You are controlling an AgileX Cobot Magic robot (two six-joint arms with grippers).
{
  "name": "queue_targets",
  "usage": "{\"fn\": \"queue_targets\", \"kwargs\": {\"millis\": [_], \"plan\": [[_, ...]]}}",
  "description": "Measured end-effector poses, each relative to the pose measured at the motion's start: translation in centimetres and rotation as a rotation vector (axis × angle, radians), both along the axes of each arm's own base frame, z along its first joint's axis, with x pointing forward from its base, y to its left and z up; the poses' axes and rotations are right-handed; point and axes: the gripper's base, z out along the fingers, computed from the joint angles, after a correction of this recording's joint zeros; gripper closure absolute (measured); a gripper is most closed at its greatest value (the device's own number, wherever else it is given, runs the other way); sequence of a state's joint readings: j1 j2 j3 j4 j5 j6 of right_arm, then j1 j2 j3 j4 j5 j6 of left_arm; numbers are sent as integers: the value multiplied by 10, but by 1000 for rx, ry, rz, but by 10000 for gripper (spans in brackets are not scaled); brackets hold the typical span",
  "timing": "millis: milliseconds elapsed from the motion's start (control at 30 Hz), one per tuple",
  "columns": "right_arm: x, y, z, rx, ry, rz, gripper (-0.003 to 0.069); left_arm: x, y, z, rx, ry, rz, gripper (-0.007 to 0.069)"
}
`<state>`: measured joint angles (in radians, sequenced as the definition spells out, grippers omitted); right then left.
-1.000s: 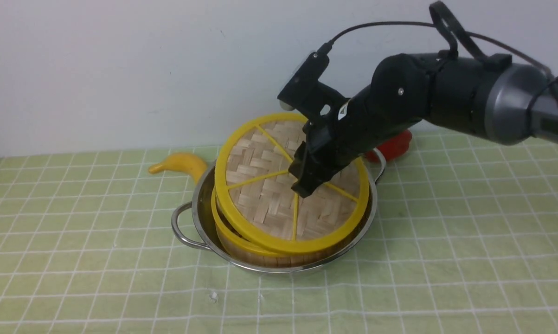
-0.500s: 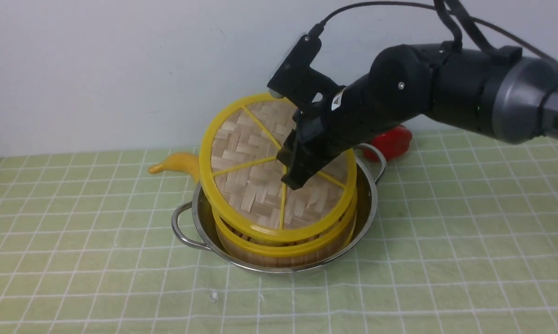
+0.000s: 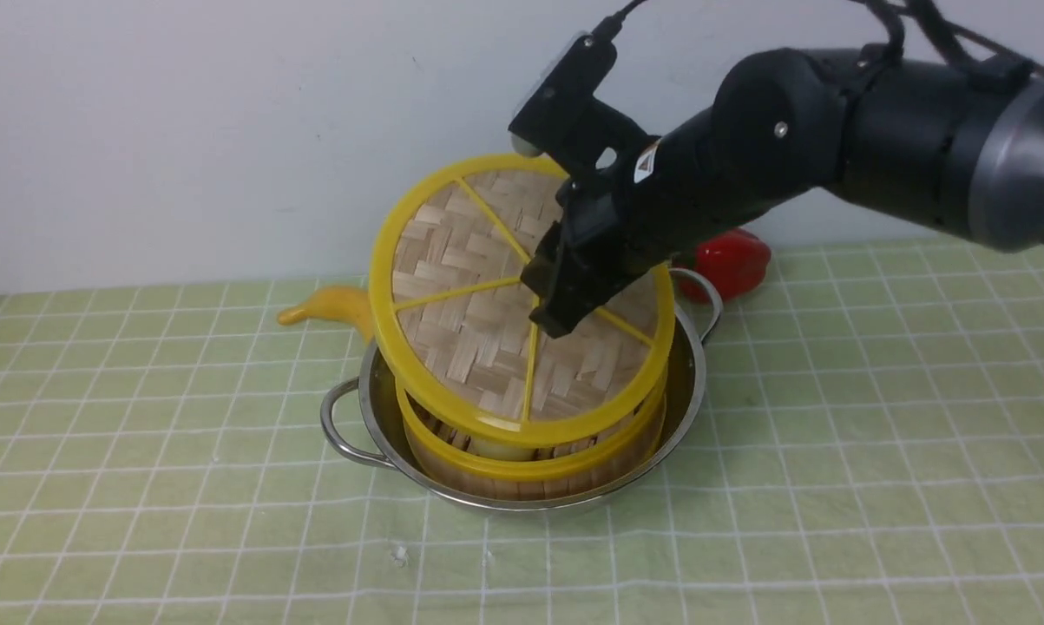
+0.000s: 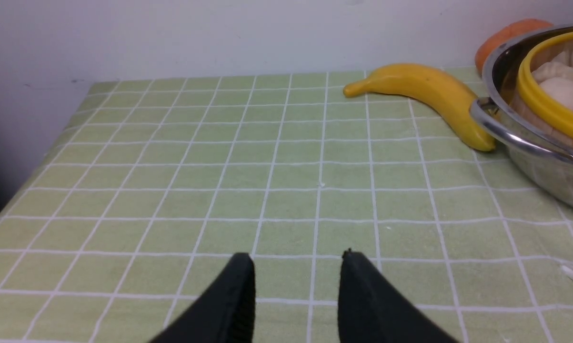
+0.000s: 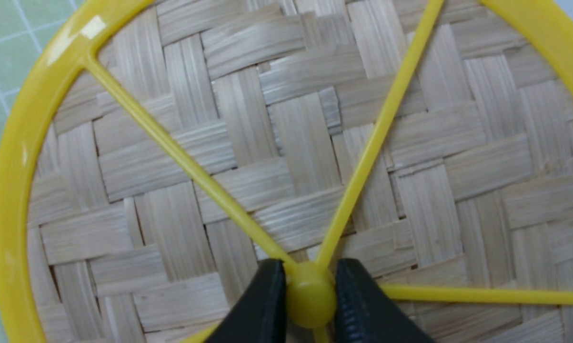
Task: Place the steamer in the pot on the green tablecloth, and put the lid on the steamer.
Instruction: 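Place the bamboo steamer lid onto the steamer basket in the pot with the right gripper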
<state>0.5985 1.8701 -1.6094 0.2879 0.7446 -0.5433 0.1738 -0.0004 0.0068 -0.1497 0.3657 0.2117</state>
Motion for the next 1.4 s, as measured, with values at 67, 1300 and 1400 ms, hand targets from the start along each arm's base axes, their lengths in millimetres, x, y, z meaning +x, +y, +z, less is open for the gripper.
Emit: {"fn": "queue_targets", "kwargs": {"millis": [67, 1300, 1400], "plan": [[0, -1, 0, -18, -3, 3, 514, 0, 0, 0, 0, 0, 0, 382], [30, 14, -64, -72, -47, 8, 515, 0, 0, 0, 0, 0, 0, 382], [31, 15, -62, -65, -73, 15, 515, 0, 0, 0, 0, 0, 0, 382]]}}
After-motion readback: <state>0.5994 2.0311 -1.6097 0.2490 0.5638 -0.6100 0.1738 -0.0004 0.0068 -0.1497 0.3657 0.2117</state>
